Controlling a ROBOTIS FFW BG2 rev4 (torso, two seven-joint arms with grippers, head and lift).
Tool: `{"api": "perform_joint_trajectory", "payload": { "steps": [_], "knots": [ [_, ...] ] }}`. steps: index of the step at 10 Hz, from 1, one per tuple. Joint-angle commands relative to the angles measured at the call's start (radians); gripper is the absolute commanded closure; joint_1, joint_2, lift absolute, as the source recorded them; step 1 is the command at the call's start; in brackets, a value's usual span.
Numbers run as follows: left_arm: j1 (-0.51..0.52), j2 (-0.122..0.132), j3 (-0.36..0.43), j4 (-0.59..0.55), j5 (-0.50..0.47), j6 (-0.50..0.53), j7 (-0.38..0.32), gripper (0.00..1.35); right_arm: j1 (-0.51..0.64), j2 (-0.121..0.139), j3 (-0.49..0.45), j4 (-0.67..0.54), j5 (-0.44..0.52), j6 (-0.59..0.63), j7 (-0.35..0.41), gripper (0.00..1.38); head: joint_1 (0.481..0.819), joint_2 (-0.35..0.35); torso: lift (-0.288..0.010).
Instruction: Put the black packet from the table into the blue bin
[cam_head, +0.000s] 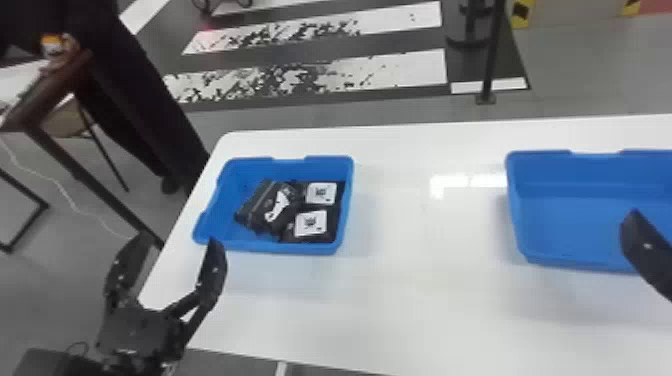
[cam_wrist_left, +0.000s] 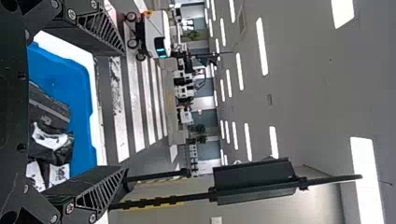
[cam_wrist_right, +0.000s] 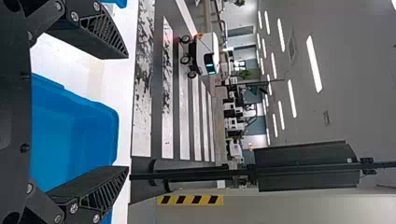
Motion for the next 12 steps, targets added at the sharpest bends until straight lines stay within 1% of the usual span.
{"api": "perform_joint_trajectory", "payload": {
  "steps": [1, 6, 8, 12],
  "knots": [
    [0.012, -0.006, -0.016, -0.017, 0.018, -0.007, 0.0, 0.17, 0.001, 0.002, 0.0, 0.0, 0.004, 0.0, 0.0, 0.17, 0.695, 0.238, -0.11],
    [0.012, -0.006, -0.099, -0.017, 0.074, 0.015, 0.025, 0.17, -0.002, 0.007, -0.002, 0.0, 0.008, 0.0, 0.0, 0.17, 0.695, 0.198, -0.11],
    [0.015, -0.006, -0.101, -0.017, 0.078, 0.015, 0.03, 0.17, -0.002, 0.007, -0.002, 0.0, 0.008, 0.0, 0.002, 0.17, 0.695, 0.182, -0.11],
    [0.012, -0.006, -0.103, -0.017, 0.088, 0.02, 0.03, 0.17, 0.001, 0.009, -0.002, 0.0, 0.004, 0.0, 0.002, 0.17, 0.695, 0.181, -0.11]
  ]
}}
